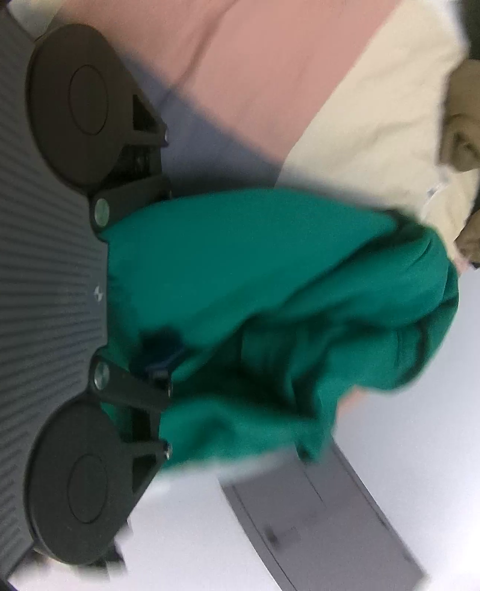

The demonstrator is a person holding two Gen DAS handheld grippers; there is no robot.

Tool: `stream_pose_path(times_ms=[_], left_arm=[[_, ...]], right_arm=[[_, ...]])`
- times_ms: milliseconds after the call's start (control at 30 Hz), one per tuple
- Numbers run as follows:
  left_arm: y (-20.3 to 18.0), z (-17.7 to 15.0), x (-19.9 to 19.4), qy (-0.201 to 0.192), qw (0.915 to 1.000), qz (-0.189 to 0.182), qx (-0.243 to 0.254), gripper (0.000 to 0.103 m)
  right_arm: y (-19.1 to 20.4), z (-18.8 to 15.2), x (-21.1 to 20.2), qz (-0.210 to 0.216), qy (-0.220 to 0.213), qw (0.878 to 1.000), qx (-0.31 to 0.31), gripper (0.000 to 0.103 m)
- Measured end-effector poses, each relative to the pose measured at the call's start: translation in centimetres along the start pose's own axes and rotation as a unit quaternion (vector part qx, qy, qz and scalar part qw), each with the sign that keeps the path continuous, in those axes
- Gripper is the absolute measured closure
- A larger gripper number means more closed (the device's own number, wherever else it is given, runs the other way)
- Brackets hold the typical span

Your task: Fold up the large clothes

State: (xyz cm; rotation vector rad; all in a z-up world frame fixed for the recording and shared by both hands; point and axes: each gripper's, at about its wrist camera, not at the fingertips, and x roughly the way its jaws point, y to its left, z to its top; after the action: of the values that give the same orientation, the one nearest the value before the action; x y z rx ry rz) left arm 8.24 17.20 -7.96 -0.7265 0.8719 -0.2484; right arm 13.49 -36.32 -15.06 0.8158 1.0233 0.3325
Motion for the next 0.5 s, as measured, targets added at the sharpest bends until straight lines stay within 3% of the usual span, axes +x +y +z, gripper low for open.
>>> stream_pose_path(times_ms=[100,167,200,333,400,467,500], left_arm=[[0.4,-0.4,-1.0,-0.001,0.9977,-0.056,-0.037,0.043],[1.0,-0.7,-1.0,0.007,0.9965,-0.058,-0.060,0.043],[1.1,-0.9,-0.8,0.012,0.9967,-0.048,-0.064,0.043],[1.9,-1.5,0.3,0.033,0.9966,0.007,-0.075,0.034],[1.8,-1.7,0.5,0.032,0.9965,0.008,-0.077,0.029],[1.6,-1.9,0.5,0.032,0.9967,0.006,-0.075,0.026],[1.4,-1.9,0.5,0.033,0.9967,0.005,-0.074,0.025]], right_arm=[[-0.1,-0.3,-0.8,0.045,-0.003,0.999,0.010,0.009],[0.2,-0.4,-1.0,0.084,0.001,0.996,0.007,0.009],[0.6,-0.4,-0.9,0.084,0.003,0.996,-0.003,0.009],[0.4,-0.8,-0.2,0.040,0.008,0.999,0.004,0.010],[-0.4,-1.0,0.1,-0.016,0.007,1.000,0.016,0.026],[-0.8,-1.2,0.4,-0.037,0.006,0.999,0.021,0.036],[-0.5,-1.2,0.4,-0.040,0.006,0.999,0.013,0.035]])
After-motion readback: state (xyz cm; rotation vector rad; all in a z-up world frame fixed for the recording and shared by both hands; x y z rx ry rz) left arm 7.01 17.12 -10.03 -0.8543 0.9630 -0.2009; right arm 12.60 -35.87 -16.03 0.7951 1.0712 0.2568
